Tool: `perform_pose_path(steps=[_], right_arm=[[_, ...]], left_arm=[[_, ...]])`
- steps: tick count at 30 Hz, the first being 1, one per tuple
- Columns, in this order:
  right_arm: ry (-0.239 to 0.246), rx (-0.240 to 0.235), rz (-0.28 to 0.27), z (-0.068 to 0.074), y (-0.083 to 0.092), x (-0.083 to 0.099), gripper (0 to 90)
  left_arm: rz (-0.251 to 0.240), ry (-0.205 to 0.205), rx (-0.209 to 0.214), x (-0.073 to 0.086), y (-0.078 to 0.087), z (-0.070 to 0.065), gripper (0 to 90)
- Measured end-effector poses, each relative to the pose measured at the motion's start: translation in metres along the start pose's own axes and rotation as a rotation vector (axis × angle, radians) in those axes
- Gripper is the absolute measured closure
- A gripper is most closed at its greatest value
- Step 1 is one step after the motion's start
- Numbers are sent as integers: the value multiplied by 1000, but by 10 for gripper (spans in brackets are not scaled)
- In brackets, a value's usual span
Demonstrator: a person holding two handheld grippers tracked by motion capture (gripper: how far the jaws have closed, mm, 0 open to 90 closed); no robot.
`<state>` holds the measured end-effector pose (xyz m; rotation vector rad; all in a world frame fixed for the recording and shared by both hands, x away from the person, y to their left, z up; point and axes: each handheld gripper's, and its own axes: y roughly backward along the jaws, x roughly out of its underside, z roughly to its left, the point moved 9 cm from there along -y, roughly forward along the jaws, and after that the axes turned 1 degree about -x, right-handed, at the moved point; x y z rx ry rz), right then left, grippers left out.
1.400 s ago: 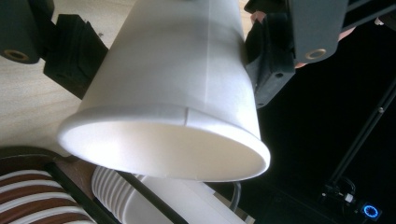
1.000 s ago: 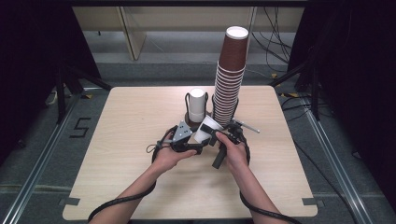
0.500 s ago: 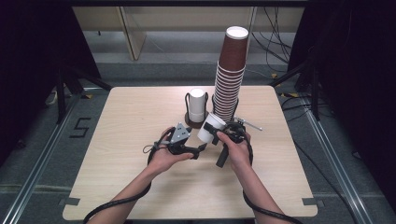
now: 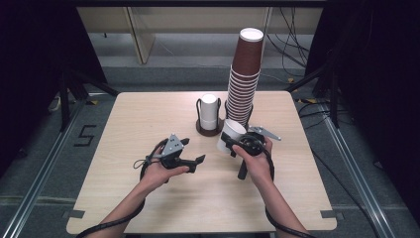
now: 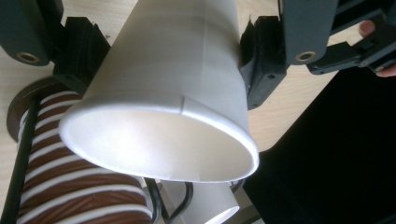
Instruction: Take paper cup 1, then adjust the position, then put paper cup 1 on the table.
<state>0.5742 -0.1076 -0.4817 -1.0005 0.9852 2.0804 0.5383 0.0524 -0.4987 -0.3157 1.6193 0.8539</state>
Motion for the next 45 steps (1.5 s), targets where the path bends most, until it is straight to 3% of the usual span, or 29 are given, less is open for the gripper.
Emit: perform_pose_path(steps=[1, 2, 11, 12, 20, 22, 23, 26, 27, 30, 33, 37, 43, 45], right_arm=[[4, -8, -2, 2, 1, 0, 341], [48, 4, -10, 1, 3, -1, 340], [125, 21, -15, -2, 8, -2, 338], [128, 11, -18, -2, 9, -2, 338], [140, 61, -18, -17, 18, -1, 339], [113, 59, -14, -16, 21, 0, 339], [155, 72, -24, -20, 20, -1, 338], [146, 76, -19, -20, 23, 0, 338], [194, 82, -27, -24, 23, -1, 339], [213, 78, -31, -24, 25, 0, 338], [246, 108, -33, -27, 27, 0, 338], [228, 100, -26, -25, 29, 2, 338], [259, 94, -41, -25, 31, 0, 333], [261, 114, -43, -27, 33, 0, 333]], left_arm=[[-2, 1, -1, 1, 2, 1, 140], [1, 1, -4, 1, 4, 2, 140], [1, 22, -24, 11, 15, 8, 141], [0, 25, -26, 12, 16, 8, 141], [-9, 49, -42, 19, 28, 14, 141], [-14, 55, -52, 20, 31, 17, 141], [-14, 59, -59, 20, 33, 19, 140], [-26, 70, -73, 22, 36, 23, 140], [-26, 74, -78, 23, 38, 25, 139], [-27, 80, -82, 26, 39, 26, 139], [-23, 81, -84, 29, 41, 26, 140], [-30, 90, -91, 30, 42, 27, 140], [-35, 98, -99, 31, 45, 29, 138], [-42, 106, -102, 31, 45, 31, 139]])
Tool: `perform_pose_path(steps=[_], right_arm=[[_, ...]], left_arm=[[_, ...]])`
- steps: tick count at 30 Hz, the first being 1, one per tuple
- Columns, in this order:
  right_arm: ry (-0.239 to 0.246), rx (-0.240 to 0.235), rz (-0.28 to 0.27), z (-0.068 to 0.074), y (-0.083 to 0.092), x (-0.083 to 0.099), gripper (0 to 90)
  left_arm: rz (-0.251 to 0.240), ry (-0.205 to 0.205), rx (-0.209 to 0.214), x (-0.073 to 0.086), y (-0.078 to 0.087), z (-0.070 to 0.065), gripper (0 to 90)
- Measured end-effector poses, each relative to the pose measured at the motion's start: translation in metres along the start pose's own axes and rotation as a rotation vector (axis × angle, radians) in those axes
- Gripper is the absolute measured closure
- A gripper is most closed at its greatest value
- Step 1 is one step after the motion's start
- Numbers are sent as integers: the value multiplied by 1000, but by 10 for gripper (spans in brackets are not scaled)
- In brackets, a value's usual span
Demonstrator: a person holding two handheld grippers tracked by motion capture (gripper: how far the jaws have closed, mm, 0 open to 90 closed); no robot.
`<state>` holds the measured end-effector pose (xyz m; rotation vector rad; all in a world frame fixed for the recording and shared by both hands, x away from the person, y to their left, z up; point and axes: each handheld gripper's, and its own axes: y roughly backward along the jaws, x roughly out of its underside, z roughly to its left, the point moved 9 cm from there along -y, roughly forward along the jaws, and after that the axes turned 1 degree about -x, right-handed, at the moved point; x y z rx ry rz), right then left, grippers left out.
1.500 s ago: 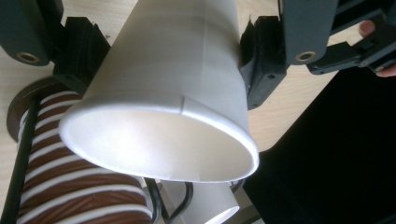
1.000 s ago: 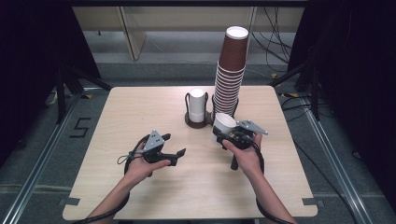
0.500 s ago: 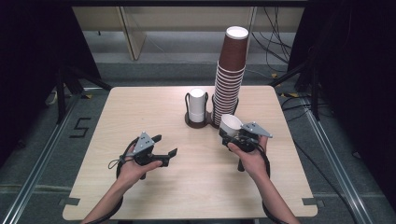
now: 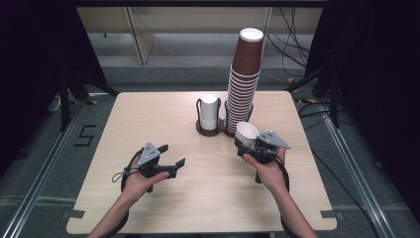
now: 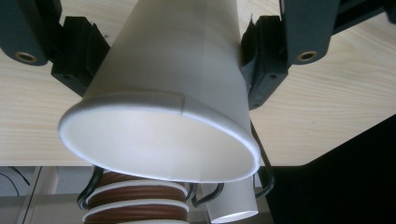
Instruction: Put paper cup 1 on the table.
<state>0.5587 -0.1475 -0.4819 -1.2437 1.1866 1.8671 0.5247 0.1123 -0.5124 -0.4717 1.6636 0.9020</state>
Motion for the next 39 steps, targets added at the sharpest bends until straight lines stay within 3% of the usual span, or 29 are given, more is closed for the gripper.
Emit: perform_pose_path(steps=[2, 6, 9, 12, 16, 17, 18, 19, 22, 23, 24, 30, 31, 33, 34, 35, 36, 37, 39], right_arm=[[21, -14, -4, -1, 2, 0, 333], [19, -14, 2, -1, 9, 4, 333], [65, -15, -9, -6, 14, 5, 333], [65, -18, -25, -9, 21, 5, 333], [53, 14, -13, -16, 31, 9, 333], [75, 6, -17, -19, 32, 8, 333], [44, 14, -25, -18, 35, 8, 333], [84, 30, -24, -23, 38, 8, 333], [49, 31, -34, -25, 45, 9, 333], [81, 46, -39, -29, 47, 9, 333], [64, 45, -33, -29, 50, 11, 333], [83, 79, -36, -43, 65, 16, 333], [60, 88, -26, -44, 68, 19, 332], [81, 106, -23, -51, 72, 21, 333], [48, 97, -22, -50, 74, 24, 333], [80, 114, -16, -55, 76, 25, 332], [55, 123, -7, -56, 79, 29, 332], [85, 119, 0, -59, 80, 32, 331], [64, 128, -5, -61, 83, 36, 331]], left_arm=[[1, 2, -1, 1, 0, 1, 139], [-2, 6, 3, 3, -3, 0, 140], [5, 4, -3, 4, -3, -1, 140], [4, 4, -3, 5, -2, -1, 140], [-3, 8, -8, 4, 0, 0, 140], [-5, 6, -8, 4, 0, 0, 140], [-9, 6, -6, 3, 0, 0, 140], [-8, 6, -9, 3, 0, 0, 140], [-16, 11, -11, 3, 0, 2, 140], [-17, 12, -12, 3, 0, 2, 140], [-18, 12, -12, 2, 0, 2, 140], [-29, 11, -12, 1, 1, 1, 140], [-34, 11, -9, 0, 1, 1, 140], [-25, 9, -20, 1, 2, 2, 140], [-25, 11, -22, 1, 2, 3, 140], [-23, 12, -24, 1, 2, 3, 140], [-30, 14, -20, 1, 1, 3, 140], [-33, 15, -18, 2, 1, 3, 140], [-21, 12, -25, 3, 1, 4, 139]])
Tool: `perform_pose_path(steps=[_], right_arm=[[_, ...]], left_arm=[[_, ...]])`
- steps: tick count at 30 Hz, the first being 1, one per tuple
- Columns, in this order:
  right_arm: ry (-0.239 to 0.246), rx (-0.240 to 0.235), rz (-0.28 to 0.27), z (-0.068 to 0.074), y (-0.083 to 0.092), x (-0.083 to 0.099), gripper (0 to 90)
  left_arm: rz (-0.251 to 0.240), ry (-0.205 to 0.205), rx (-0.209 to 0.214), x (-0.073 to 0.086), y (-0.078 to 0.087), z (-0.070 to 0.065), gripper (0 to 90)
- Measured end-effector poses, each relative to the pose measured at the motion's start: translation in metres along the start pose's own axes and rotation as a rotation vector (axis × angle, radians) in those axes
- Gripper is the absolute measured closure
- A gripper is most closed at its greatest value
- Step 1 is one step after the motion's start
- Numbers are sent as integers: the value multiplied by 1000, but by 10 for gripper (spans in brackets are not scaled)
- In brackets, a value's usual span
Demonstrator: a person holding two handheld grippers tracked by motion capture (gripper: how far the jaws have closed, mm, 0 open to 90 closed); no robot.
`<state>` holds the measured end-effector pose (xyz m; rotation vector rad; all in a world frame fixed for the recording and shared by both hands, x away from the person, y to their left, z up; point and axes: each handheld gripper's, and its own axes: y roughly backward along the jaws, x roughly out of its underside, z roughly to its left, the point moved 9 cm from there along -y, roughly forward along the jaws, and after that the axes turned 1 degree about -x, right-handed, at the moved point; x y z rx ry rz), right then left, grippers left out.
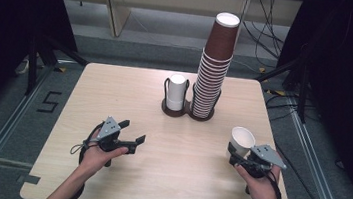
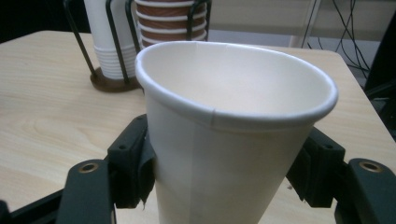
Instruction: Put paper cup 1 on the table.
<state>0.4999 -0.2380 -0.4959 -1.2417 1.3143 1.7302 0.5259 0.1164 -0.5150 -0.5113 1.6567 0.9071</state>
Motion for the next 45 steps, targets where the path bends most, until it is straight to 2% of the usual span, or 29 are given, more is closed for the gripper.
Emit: perform_pose_path(steps=[1, 2, 3, 4, 7, 9, 10, 12, 13, 14, 15, 17, 18, 19, 23, 24, 26, 27, 29, 30, 31, 34, 35, 36, 39, 41, 43, 44, 45], right_arm=[[5, 4, 9, -2, 2, 2, 330], [-19, 17, 17, -4, 4, 6, 330], [8, 6, 12, -7, 4, 6, 330], [-8, 17, 20, -8, 6, 8, 329], [15, 18, 29, -14, 12, 12, 328], [2, 10, 32, -15, 17, 15, 327], [24, 31, 39, -20, 19, 16, 327], [21, 16, 47, -20, 23, 19, 326], [-1, 15, 50, -19, 24, 21, 325], [22, 10, 54, -22, 25, 23, 325], [-4, 7, 69, -19, 27, 26, 324], [36, 12, 67, -22, 27, 28, 322], [-5, 15, 82, -19, 29, 31, 320], [39, 7, 71, -21, 28, 30, 319], [50, 10, 85, -21, 27, 34, 312], [35, 4, 91, -19, 26, 36, 309], [54, 3, 79, -20, 25, 36, 304], [4, 3, 107, -16, 26, 39, 301], [9, -2, 99, -16, 25, 40, 297], [46, 2, 100, -20, 25, 40, 294], [49, 2, 99, -20, 24, 40, 291], [46, 2, 102, -20, 23, 42, 280], [16, 1, 113, -18, 24, 43, 277], [36, -5, 111, -20, 23, 43, 273], [32, 0, 114, -21, 22, 43, 257], [9, -18, 122, -17, 19, 45, 236], [-10, -9, 145, -16, 21, 47, 211], [34, -3, 130, -20, 20, 46, 200], [10, -5, 136, -18, 20, 47, 194]], left_arm=[[1, 2, 0, 0, 0, 0, 139], [2, 2, -1, 0, 0, 0, 139], [2, 2, -2, 0, 0, 1, 139], [2, 3, -3, 0, 0, 1, 139], [-2, 6, -6, -1, 1, 2, 139], [-3, 6, -8, -1, 1, 3, 139], [-2, 6, -8, -1, 1, 3, 139], [0, 6, -5, 0, 0, 2, 139], [2, 5, -5, 0, 0, 2, 139], [2, 5, -6, 0, 0, 2, 139], [2, 6, -5, 0, 0, 2, 139], [-8, 7, 1, 0, -2, 1, 139], [-4, 7, -1, 0, -2, 1, 139], [3, 5, -4, 1, -1, 2, 139], [5, 3, -4, 2, -2, 1, 139], [6, 3, -4, 2, -2, 1, 139], [8, 3, -5, 2, -2, 2, 138], [8, 3, -5, 2, -2, 2, 138], [7, 3, -5, 2, -2, 2, 137], [7, 3, -6, 2, -2, 2, 137], [7, 4, -6, 2, -1, 2, 137], [4, 5, -6, 1, -1, 2, 137], [3, 4, -7, 1, -1, 2, 137], [2, 2, -7, 0, -1, 3, 137], [-2, 5, -9, -1, 0, 4, 137], [0, 4, -10, 0, 0, 4, 137], [-5, 5, -4, 1, -1, 3, 137], [-5, 5, -2, 1, -1, 3, 137], [5, 3, -9, 2, 0, 3, 137]])
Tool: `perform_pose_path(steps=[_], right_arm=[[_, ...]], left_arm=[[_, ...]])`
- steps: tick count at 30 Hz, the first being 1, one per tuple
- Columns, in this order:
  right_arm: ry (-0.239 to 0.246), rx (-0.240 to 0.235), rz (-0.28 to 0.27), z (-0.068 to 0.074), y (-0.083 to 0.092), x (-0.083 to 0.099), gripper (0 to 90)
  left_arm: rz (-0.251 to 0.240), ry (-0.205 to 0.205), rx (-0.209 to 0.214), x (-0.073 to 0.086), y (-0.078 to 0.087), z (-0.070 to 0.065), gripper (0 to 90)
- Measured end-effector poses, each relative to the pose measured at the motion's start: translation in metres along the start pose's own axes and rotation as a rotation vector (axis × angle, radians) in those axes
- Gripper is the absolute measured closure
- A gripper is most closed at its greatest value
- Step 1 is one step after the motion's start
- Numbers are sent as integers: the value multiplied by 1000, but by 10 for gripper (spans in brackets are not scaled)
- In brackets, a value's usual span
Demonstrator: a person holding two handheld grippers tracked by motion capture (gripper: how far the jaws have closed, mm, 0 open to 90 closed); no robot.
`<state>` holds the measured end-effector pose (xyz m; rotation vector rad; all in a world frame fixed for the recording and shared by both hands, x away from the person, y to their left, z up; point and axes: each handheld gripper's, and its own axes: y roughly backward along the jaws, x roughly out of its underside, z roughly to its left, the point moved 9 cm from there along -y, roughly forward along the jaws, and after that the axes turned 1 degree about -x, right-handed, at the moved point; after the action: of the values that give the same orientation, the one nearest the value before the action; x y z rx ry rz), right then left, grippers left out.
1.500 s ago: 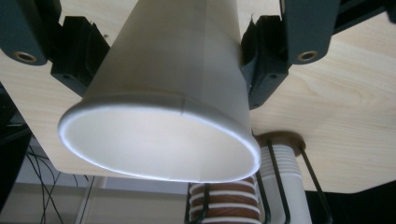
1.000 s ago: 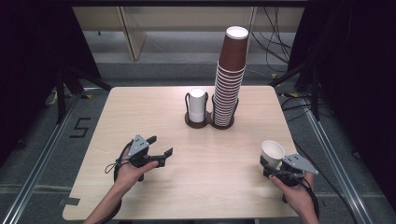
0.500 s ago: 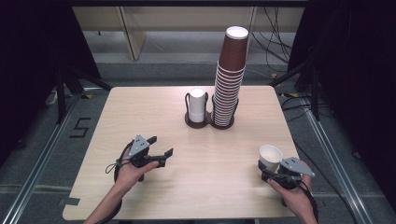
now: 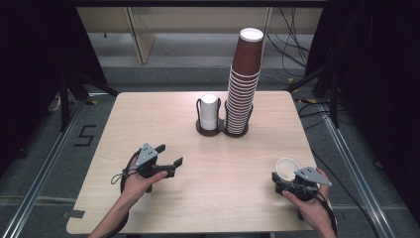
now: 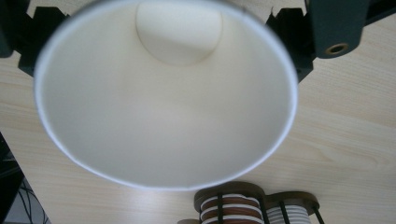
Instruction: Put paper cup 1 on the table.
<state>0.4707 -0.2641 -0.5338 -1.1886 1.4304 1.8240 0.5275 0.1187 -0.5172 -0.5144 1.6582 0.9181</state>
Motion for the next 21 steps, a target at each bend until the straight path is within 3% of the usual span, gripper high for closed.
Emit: perform_pose_path(steps=[1, 2, 4, 7, 8, 9, 10, 12, 13, 15, 16, 18, 19, 20, 21], right_arm=[[10, -5, 2, -1, -1, 1, 180], [-31, -10, -6, 2, -2, 2, 168], [14, -4, -11, -2, -1, 2, 148], [-29, -1, 4, 1, 2, 1, 131], [-6, -4, -7, -1, 1, -2, 116], [-20, 0, 2, 0, 2, -2, 108], [1, 0, -14, -2, 0, -5, 102], [-3, 1, -15, -1, 1, -8, 78], [22, -2, -19, -3, 0, -10, 72], [-27, -3, -1, 1, 2, -11, 58], [1, -2, 2, 0, 2, -12, 54], [-9, 3, -1, 1, 2, -14, 48], [29, 11, -12, -2, 1, -17, 46], [-6, 5, -4, 1, 2, -17, 46], [37, 14, -21, -2, 1, -21, 45]], left_arm=[[2, 0, 1, 0, 0, 0, 137], [3, -2, 1, 1, -1, 0, 137], [3, -2, 2, 1, -1, 0, 136], [-5, 0, 6, 0, -2, 0, 136], [4, -2, -1, 1, -1, 0, 136], [3, -3, 1, 0, -1, -1, 136], [2, -5, 1, 0, -1, -1, 136], [3, -6, 1, 0, -1, -1, 136], [4, -6, 0, 1, -1, -1, 136], [5, -6, 0, 1, -1, -1, 135], [5, -6, 0, 1, -1, -1, 136], [5, -8, 1, 1, -1, -1, 135], [4, -8, 0, 1, -1, -1, 135], [4, -7, 1, 0, -1, -1, 136], [3, -7, 0, 0, -1, -1, 135]])
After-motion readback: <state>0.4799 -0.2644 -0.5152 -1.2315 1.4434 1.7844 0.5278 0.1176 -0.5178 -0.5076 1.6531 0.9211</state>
